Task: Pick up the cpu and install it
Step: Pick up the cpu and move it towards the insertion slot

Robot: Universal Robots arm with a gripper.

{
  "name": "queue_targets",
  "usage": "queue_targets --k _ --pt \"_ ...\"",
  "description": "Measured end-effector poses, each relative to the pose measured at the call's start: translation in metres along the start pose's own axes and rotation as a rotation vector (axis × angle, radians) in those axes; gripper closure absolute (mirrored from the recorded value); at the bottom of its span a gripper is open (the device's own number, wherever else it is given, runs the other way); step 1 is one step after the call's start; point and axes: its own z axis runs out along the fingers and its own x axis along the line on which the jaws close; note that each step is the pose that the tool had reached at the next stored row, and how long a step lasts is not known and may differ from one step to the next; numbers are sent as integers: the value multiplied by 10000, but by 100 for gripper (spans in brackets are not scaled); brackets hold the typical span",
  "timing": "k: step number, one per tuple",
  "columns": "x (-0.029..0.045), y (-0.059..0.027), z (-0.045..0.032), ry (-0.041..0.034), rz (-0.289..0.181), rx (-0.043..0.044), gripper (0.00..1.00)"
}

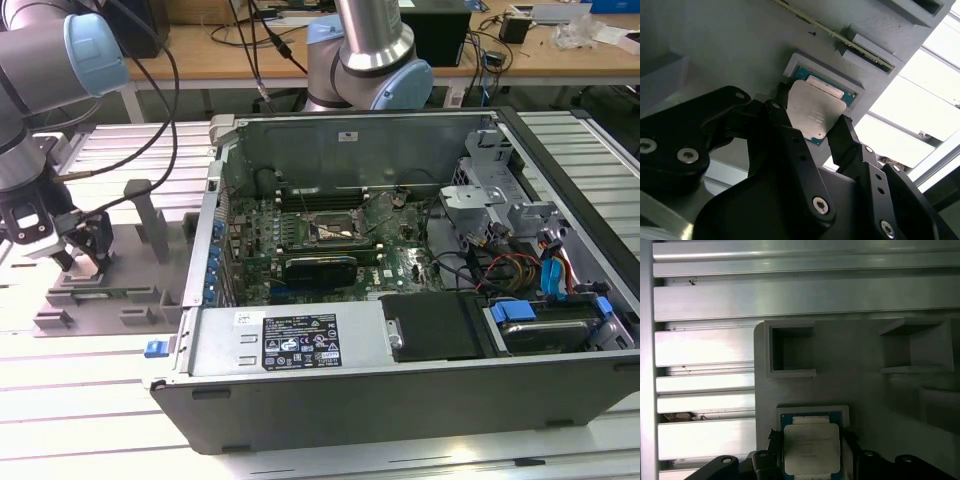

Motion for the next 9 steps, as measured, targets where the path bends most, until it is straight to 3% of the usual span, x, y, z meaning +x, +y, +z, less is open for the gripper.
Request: queue_targets --k 2,3,9 --pt "0 0 -2 0 0 0 42" --pt "0 -1 3 1 0 1 35" --pt "1 -1 14 2 0 0 35"
